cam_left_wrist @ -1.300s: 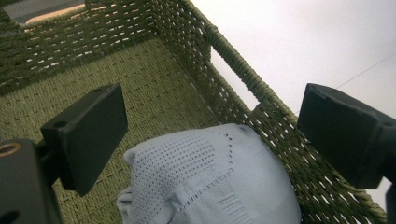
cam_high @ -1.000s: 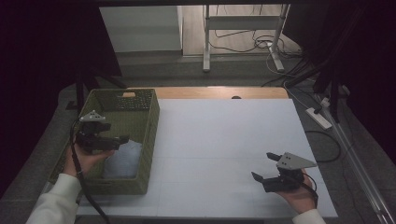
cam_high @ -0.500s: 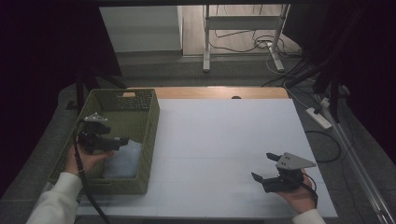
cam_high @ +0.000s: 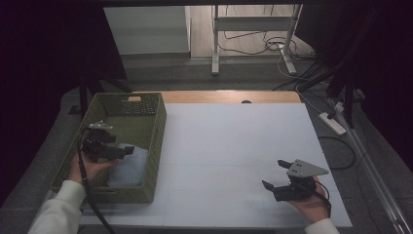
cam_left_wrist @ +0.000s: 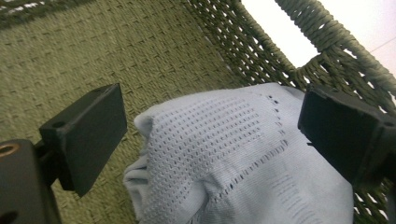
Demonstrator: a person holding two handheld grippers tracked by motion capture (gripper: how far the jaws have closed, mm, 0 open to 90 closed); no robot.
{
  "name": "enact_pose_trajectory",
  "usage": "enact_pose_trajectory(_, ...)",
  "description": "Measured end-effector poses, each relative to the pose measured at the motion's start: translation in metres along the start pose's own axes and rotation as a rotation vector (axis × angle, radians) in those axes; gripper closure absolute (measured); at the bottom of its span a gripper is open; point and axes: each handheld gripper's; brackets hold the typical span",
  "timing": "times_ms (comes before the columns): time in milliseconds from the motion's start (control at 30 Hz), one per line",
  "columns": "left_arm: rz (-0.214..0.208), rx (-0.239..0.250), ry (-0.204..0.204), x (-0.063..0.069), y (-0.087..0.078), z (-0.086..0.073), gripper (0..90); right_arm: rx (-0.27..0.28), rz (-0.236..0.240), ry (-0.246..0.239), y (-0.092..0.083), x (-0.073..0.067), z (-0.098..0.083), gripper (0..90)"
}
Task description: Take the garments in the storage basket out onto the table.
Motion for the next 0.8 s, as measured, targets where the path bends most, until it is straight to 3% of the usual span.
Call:
enact_pose_trajectory(600, -0.009, -0.068, 0.029, 0.002, 0.009, 0.0, 7.3, -0.007, 0.004, -0.002, 0.001, 0.0, 0.0, 10.3)
enact_pose_trajectory(800, 0.001, -0.115, 0.039, 0.003, 0.015, 0.0, 6.1, -0.011, 0.001, -0.008, 0.002, -0.001, -0.001, 10.3)
Point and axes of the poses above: each handheld gripper's, and its own axes: y roughly forward along the jaws, z roughly out of its top, x roughly to its right, and after that the axes turned 3 degrees about y, right-handed
